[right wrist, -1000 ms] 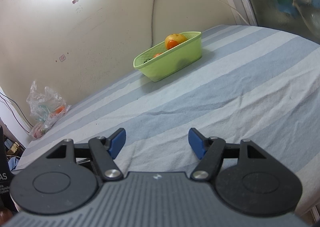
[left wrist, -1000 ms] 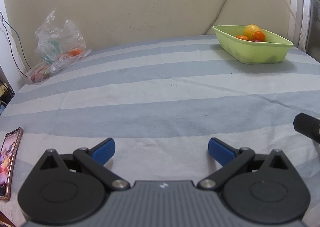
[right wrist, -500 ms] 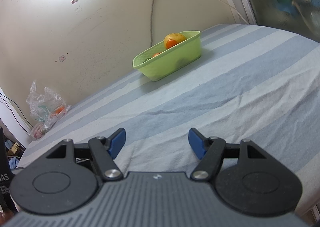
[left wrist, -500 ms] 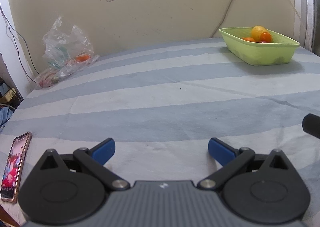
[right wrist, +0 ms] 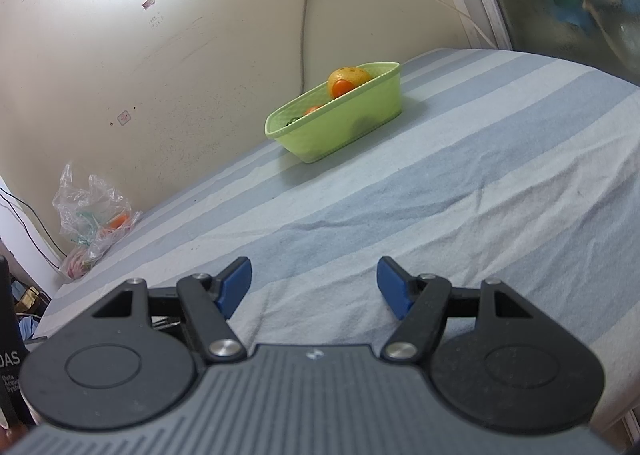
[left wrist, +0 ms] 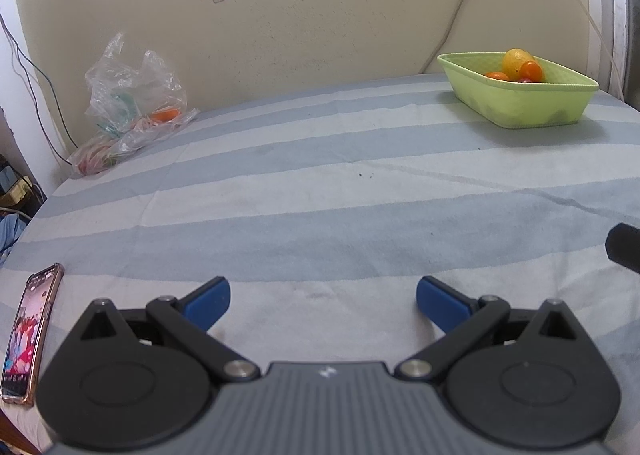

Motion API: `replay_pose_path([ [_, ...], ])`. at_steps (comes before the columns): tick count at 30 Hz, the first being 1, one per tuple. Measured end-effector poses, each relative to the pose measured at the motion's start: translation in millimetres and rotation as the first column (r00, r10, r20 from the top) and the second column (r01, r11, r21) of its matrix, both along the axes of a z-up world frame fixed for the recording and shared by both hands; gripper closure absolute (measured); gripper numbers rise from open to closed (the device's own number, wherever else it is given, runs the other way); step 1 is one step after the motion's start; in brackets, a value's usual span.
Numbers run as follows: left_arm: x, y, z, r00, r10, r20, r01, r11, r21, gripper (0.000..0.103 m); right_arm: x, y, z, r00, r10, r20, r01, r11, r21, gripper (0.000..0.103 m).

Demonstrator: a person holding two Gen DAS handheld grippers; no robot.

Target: Organize fruits

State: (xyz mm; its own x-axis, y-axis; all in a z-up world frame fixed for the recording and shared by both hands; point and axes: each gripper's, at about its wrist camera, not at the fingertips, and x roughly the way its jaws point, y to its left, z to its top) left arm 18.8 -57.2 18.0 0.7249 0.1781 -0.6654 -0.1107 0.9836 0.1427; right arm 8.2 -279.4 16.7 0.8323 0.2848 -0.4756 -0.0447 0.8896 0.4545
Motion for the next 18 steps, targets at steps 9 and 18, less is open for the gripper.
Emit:
replay_pose_path([
  [9, -1.0, -0.8, -1.0, 1.0, -0.002, -0.001, 0.002, 1.0, 0.003, 0.0, 0.0, -1.2, -0.1, 1.0, 0.001, 0.0, -0.001, 1.0, 0.0, 0.032],
  [18, -1.0, -1.3, -1.2, 1.0, -0.002, -0.002, 0.002, 1.0, 0.004, 0.0, 0.0, -0.5, 0.4, 1.0, -0.007, 0.001, 0.007, 1.0, 0.004, 0.031],
])
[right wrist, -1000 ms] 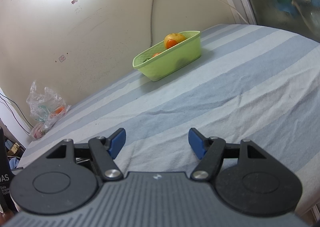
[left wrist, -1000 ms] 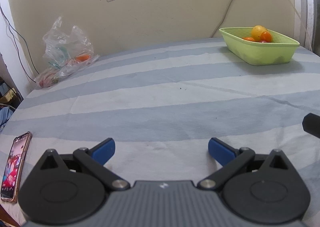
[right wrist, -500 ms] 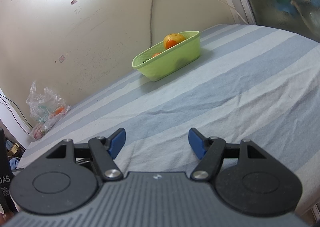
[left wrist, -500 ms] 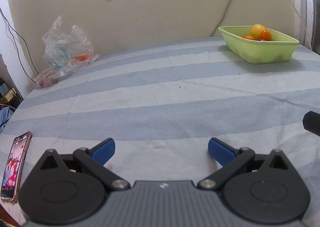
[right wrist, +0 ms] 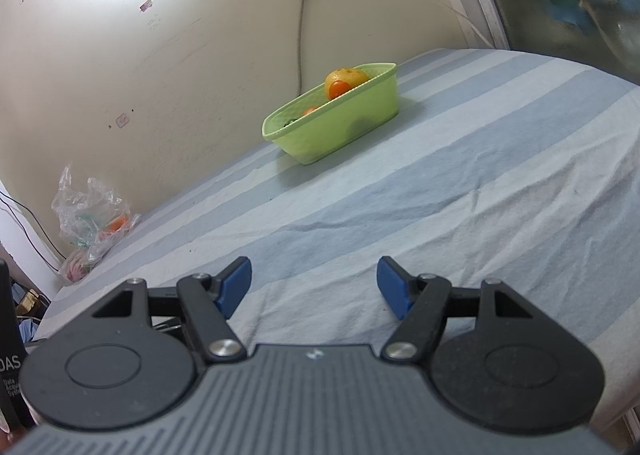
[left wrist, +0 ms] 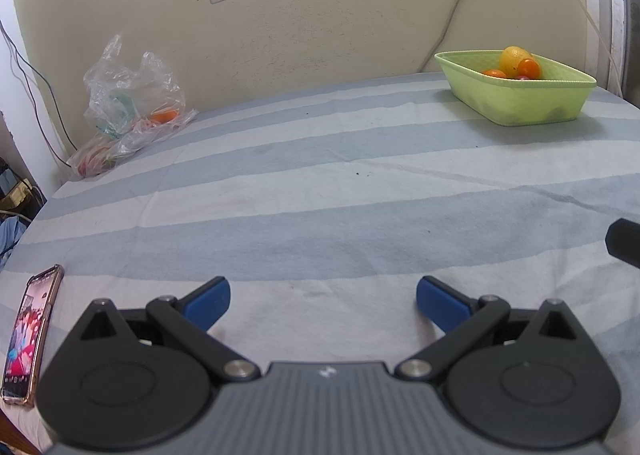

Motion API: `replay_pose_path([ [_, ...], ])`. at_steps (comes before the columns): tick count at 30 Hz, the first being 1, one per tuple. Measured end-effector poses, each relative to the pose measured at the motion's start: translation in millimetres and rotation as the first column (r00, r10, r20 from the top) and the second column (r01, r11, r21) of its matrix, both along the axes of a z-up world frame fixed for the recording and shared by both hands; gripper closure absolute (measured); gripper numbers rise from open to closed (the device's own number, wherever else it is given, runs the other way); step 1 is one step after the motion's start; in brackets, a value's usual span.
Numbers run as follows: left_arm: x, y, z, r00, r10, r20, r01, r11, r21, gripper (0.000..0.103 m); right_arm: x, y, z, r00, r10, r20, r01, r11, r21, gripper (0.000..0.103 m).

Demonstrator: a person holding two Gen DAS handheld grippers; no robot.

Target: Organize fruits

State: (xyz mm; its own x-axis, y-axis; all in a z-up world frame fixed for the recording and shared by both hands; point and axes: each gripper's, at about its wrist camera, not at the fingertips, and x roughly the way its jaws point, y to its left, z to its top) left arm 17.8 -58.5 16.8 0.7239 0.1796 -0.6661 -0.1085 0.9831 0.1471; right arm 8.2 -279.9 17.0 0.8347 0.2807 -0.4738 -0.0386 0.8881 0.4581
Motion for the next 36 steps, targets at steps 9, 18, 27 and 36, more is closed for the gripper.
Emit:
replay_pose_path([
  [9, 0.1, -0.8, -0.1, 1.0, 0.0, -0.003, 0.0, 1.0, -0.003, 0.0, 0.4, -0.7, -0.2, 1.0, 0.0, 0.001, 0.0, 1.0, 0.0, 0.031],
  [18, 0.0, -1.7, 0.3, 1.0, -0.015, -0.008, 0.015, 1.0, -0.003, 0.0, -4.4, 2.5, 1.8, 1.0, -0.018, 0.021, 0.018, 1.0, -0.009, 0.031],
  [27, 0.9, -1.9, 2.0, 0.999, -0.035, -0.014, 0.035, 0.999, -0.005, 0.0, -7.5, 3.2, 5.9, 0.997, -0.024, 0.073, 0.027, 0.999, -0.045, 0.031],
  [36, -0.1, -3.7, 3.2, 0.999, -0.044, -0.014, 0.044, 0.999, -0.007, 0.0, -6.9, 2.3, 5.6, 0.997, -0.026, 0.077, 0.03, 0.998, -0.047, 0.031],
])
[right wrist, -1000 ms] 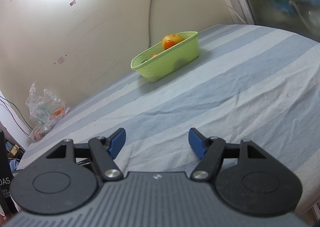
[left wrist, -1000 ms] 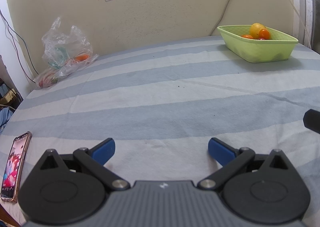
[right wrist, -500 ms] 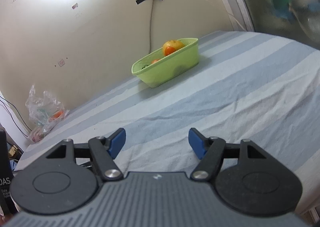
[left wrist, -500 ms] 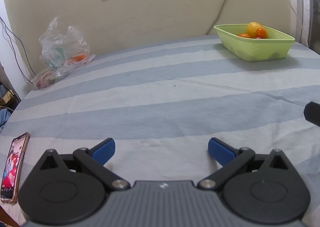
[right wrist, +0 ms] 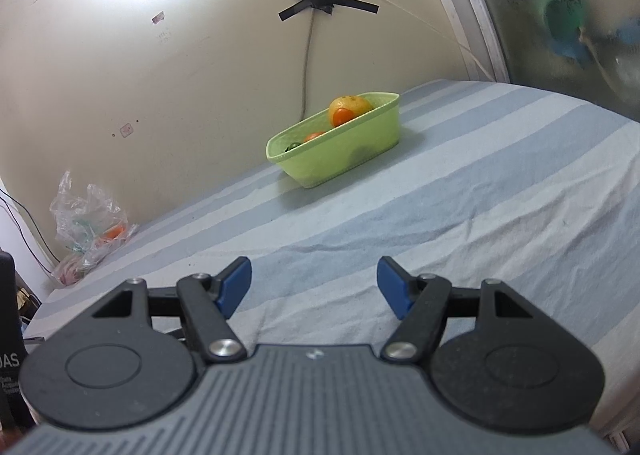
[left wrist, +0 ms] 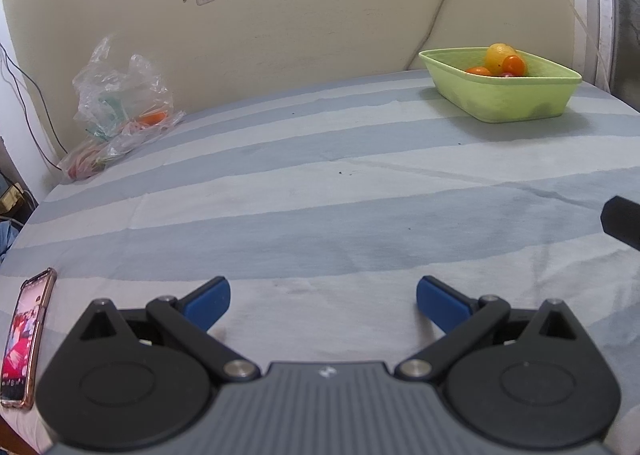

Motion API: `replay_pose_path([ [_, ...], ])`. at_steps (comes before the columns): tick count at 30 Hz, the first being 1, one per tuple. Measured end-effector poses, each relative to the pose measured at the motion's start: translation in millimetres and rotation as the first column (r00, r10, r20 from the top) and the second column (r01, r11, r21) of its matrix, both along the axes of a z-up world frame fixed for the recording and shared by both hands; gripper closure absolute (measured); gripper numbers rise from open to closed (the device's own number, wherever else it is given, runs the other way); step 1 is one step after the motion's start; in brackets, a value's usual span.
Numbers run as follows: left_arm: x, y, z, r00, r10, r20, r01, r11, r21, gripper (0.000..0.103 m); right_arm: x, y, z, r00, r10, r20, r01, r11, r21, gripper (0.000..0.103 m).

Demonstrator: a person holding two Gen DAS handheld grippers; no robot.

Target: Organize fruits

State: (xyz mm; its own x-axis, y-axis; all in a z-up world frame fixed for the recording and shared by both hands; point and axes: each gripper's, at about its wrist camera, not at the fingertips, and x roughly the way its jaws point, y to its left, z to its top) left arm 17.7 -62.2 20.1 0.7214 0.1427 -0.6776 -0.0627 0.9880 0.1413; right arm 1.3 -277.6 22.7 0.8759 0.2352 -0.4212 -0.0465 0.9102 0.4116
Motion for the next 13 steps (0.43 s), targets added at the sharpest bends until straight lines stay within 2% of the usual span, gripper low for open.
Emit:
replay_pose_path([
  [13, 2.2, -4.7, 3.7, 0.999, -0.054, -0.006, 0.053, 0.998, -0.036, 0.0, -0.6, -0.2, -0.4, 1.0, 0.002, 0.01, -0.002, 1.0, -0.012, 0.031],
])
